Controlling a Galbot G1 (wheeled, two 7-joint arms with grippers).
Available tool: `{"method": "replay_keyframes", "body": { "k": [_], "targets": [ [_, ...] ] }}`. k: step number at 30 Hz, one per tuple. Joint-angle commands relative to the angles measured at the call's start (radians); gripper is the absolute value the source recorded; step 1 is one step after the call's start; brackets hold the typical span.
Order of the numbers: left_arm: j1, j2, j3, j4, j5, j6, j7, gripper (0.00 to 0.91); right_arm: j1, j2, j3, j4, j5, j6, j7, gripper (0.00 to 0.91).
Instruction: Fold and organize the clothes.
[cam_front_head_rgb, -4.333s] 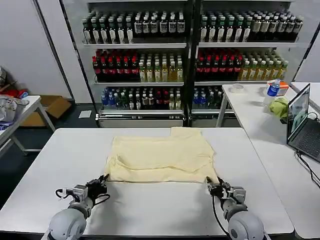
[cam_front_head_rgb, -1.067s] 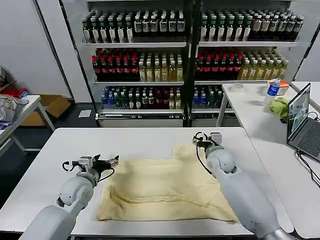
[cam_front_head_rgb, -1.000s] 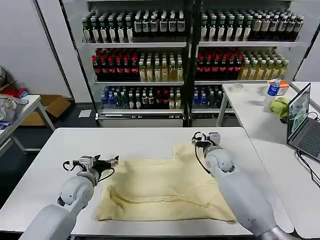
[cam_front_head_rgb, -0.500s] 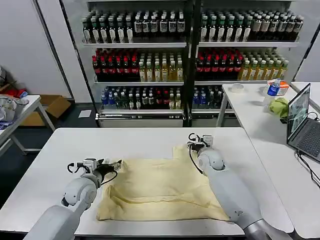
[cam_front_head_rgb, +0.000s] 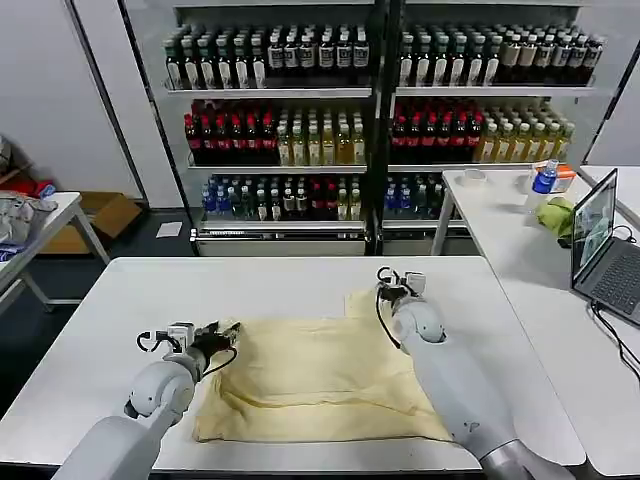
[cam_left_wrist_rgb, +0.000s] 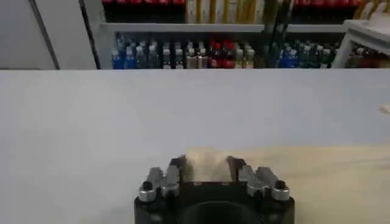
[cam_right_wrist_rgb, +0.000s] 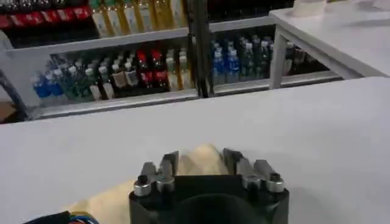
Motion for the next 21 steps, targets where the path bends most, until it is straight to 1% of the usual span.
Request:
{"method": "replay_keyframes", "body": {
  "k": [1,5,9,14,21],
  "targets": [
    [0.003,0.0,0.002,-0.004,-0.003,-0.002,0.007,0.01,-0.007,0.016,0.009,0.014,0.038,-0.008,0.004,0.0],
    [0.003,0.003,0.0,-0.012,-0.003,-0.018,0.025,0.01,0.004,0.02,0.026,0.047,0.045,-0.006,0.012,0.0],
    [-0.004,0.004,-0.005,-0.013,-0.005,-0.037,0.03,0.01,0.002,0.008,0.037,0.099,0.019,0.014,0.012,0.0],
    [-0.012,0.009,-0.026,-0.026,-0.021,-0.058,0.03,0.01,-0.025,-0.033,0.06,0.214,0.022,0.023,0.01,0.0],
    [0.012,0.047,-0.051,-0.097,-0.049,-0.056,0.034,0.01,-0.087,-0.101,0.088,0.381,0.048,0.013,0.017,0.0]
  ]
}}
